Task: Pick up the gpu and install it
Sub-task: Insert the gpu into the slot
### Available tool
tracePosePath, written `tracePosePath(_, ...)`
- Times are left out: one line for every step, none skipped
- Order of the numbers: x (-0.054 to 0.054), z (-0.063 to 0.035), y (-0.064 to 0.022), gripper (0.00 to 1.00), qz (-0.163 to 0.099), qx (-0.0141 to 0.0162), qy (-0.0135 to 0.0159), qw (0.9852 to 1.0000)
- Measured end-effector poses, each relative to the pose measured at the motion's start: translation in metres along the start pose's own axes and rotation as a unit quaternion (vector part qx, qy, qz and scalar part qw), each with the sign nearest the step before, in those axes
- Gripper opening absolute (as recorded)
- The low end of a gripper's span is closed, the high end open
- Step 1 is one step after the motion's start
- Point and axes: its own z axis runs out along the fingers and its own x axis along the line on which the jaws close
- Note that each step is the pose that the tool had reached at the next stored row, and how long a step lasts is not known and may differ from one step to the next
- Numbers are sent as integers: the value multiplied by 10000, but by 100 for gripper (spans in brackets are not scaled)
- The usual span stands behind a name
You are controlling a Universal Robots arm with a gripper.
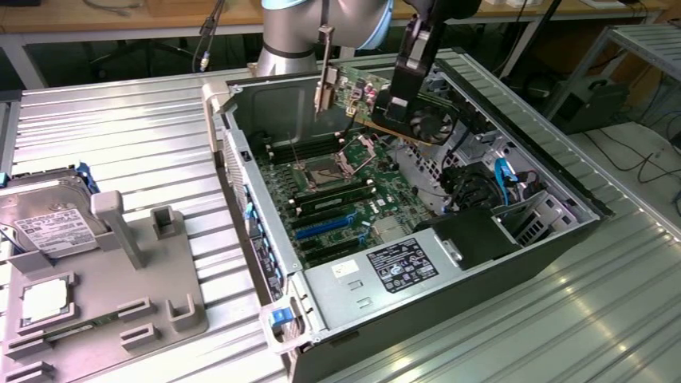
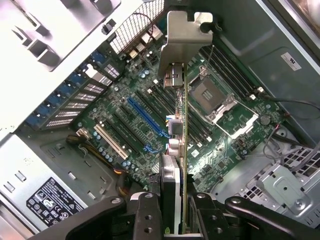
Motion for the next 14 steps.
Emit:
tracePosePath(0,0,0,28,-19,0,0,10000)
tracePosePath(0,0,0,28,-40,0,0,10000)
tracePosePath(0,0,0,28,-59,0,0,10000)
tracePosePath(0,0,0,28,-79,0,0,10000)
tracePosePath(0,0,0,28,-96,-1,1,10000)
tracePosePath(0,0,0,28,-117,-1,1,9999)
tracePosePath(0,0,0,28,-135,-1,1,9999)
tracePosePath(0,0,0,28,-155,-1,1,9999)
tracePosePath(0,0,0,28,-173,-1,2,9998)
tracePosePath(0,0,0,28,-194,-1,2,9998)
tracePosePath(0,0,0,28,-213,-1,2,9998)
tracePosePath(0,0,0,28,-246,-1,2,9997)
tracePosePath(0,0,0,28,-262,-1,2,9997)
tracePosePath(0,0,0,28,-280,-1,3,9996)
